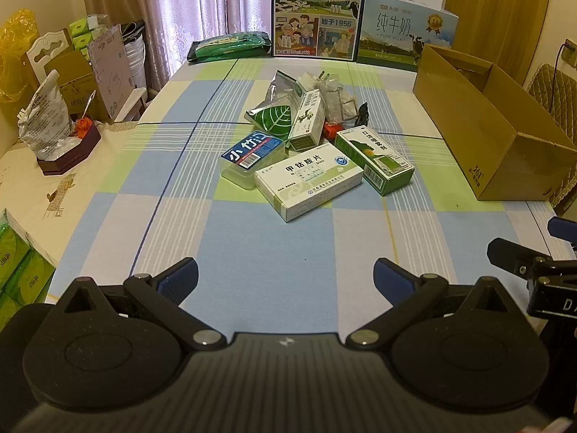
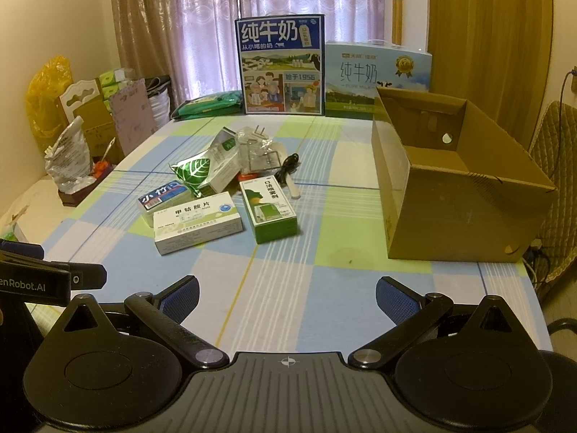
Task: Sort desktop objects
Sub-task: 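Move both tools toward the medicine boxes on the table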
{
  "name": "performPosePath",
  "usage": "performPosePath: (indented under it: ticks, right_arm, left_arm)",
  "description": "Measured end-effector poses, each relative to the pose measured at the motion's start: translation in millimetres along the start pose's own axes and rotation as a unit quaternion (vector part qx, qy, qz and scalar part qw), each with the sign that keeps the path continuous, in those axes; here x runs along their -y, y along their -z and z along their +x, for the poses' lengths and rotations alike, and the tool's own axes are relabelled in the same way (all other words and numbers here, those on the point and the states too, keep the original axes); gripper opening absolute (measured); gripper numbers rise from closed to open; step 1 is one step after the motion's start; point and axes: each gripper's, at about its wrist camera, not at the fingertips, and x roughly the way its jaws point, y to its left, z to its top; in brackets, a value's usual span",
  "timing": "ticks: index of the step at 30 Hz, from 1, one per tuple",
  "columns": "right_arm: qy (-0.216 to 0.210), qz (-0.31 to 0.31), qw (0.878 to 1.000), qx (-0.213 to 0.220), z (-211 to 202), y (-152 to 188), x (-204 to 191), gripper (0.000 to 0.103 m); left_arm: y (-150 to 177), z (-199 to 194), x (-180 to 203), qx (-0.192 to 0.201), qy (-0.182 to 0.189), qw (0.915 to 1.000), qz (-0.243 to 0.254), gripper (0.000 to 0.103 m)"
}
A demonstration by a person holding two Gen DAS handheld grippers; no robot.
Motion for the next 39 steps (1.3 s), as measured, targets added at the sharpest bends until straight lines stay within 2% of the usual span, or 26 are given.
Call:
performPosePath:
  ticks: [29, 39]
  right_arm:
    - [0.005, -0.003, 1.0, -0.004, 3, 1, 3, 0.101]
    - [0.011, -0.005, 1.0, -0.001, 4, -1, 1, 0.101]
  left_arm:
    - [-2, -1, 0, 0.001, 0.003, 1.0, -0.006, 0.102]
    - [-11, -2, 1, 0.015, 0.012, 0.9997, 0.013, 0.102]
